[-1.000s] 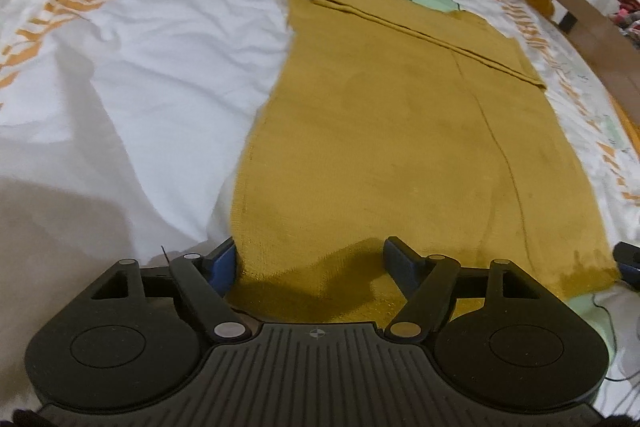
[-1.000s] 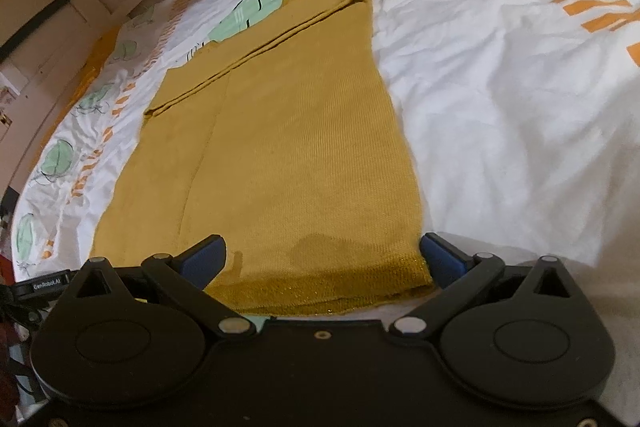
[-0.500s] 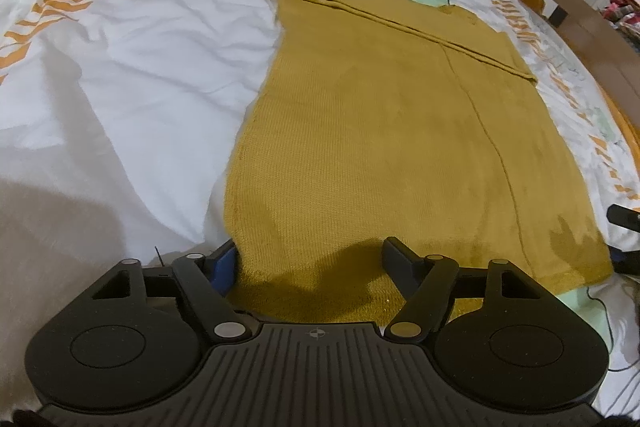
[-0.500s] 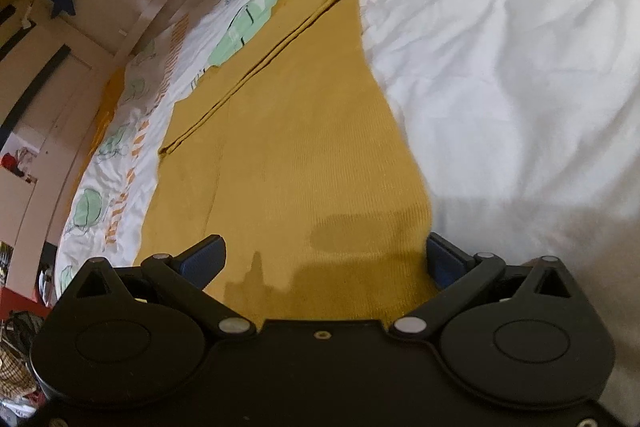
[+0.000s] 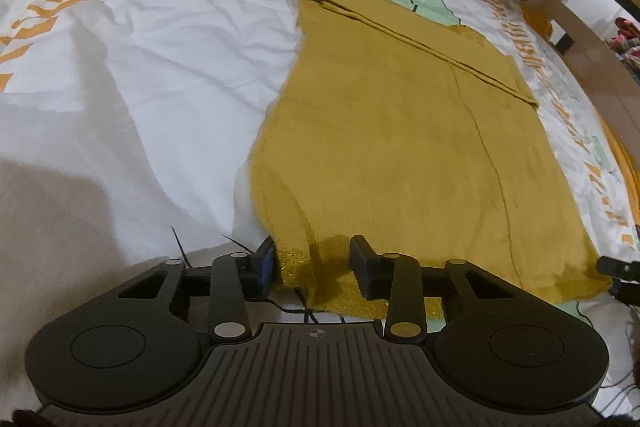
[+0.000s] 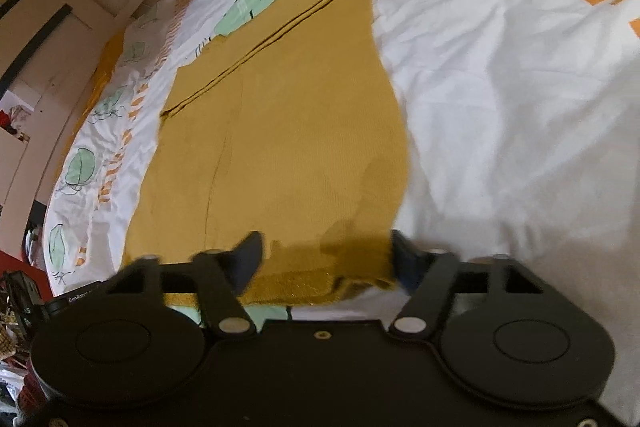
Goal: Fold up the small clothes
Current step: 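Close both grippers on the sweater hem, then lift the hem with both grippers, fold it onto the collar, open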
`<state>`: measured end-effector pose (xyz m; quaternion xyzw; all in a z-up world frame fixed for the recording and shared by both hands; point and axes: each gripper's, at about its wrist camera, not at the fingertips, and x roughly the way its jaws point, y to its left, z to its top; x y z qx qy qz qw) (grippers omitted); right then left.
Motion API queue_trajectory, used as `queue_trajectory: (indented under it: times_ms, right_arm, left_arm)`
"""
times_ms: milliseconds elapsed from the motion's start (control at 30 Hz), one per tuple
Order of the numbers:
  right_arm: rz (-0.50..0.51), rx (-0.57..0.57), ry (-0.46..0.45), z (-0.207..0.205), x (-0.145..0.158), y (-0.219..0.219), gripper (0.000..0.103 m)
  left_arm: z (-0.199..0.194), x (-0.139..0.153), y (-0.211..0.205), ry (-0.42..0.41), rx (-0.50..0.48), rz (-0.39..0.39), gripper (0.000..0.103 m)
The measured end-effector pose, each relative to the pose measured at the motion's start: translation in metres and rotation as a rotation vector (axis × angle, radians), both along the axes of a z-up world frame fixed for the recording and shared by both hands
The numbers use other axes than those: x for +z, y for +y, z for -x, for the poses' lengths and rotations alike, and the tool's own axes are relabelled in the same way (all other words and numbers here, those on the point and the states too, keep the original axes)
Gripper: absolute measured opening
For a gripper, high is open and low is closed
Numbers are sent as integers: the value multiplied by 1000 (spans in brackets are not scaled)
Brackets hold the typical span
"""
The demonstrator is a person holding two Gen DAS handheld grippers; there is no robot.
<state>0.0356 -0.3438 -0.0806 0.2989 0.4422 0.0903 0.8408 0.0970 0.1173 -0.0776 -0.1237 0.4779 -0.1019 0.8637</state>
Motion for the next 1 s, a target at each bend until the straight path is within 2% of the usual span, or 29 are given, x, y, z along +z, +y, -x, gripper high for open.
queue_trajectory:
  times_ms: [33,67,100,200,333,500,600,867,1000]
  right_arm:
    - [-16,-3,2,1,-1,-2,37]
    - [-28,-5,4,1,-2,-2,29]
    - [-30,-5,3,2,-3,-2,23]
    - [-8,2,-23,3,2,2,21]
    - [-21,-1,-91,4,11,3,19]
    - [-55,-17,-176,0,23,1,19]
    - [-71,-20,-218,-6,30,0,19]
    - [-122,-48,-323,-46,52,-14,19]
    - [-118,-65,-366,-80,60,-25,19]
  left_arm:
    - [0,0,0,0,3,4,30]
    - [0,0,1,1,5,10,27]
    - [1,0,2,2,8,21,20]
    - [1,0,5,2,19,53,9]
    - [4,9,5,-48,27,82,8]
    - [2,30,1,-119,27,69,8]
    - [-4,45,3,-153,38,100,8]
    - [-52,76,4,-214,69,182,8]
    - [-85,89,1,-266,80,186,8]
